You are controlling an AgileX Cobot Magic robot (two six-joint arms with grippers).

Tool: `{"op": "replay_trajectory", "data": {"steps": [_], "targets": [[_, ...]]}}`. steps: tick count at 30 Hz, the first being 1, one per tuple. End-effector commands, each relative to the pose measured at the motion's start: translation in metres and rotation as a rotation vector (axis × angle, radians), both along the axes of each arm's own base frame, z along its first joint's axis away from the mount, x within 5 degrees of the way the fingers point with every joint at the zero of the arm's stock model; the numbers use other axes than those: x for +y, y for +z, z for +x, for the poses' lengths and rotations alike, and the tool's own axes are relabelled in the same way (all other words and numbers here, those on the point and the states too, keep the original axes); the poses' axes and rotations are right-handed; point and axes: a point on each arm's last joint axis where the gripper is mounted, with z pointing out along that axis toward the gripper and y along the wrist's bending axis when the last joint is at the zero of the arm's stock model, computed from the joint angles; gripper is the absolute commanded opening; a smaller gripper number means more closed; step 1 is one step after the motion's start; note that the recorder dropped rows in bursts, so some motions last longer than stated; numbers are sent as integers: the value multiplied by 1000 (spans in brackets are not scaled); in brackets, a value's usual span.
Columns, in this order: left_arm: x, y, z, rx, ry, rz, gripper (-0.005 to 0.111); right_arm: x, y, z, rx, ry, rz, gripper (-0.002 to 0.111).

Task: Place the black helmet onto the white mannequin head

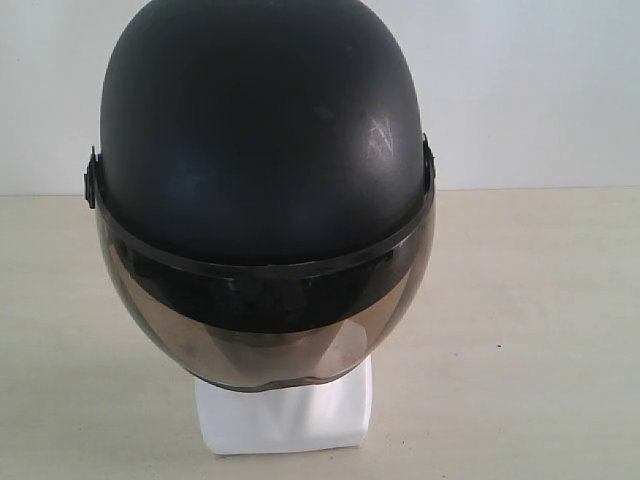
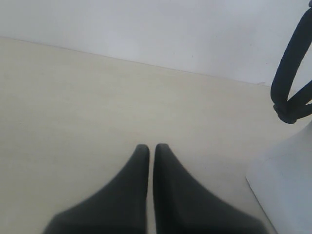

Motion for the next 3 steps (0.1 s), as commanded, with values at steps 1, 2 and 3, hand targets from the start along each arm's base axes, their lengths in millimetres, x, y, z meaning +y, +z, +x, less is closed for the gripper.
{"op": "replay_trajectory", "data": {"steps": [1, 2, 3], "targets": [[0, 0, 0, -4, -3, -3, 4, 0, 1, 0, -17, -1, -7, 0], [0, 0, 0, -4, -3, -3, 4, 0, 1, 0, -17, -1, -7, 0], [0, 0, 0, -4, -3, -3, 4, 0, 1, 0, -17, -1, -7, 0]]}}
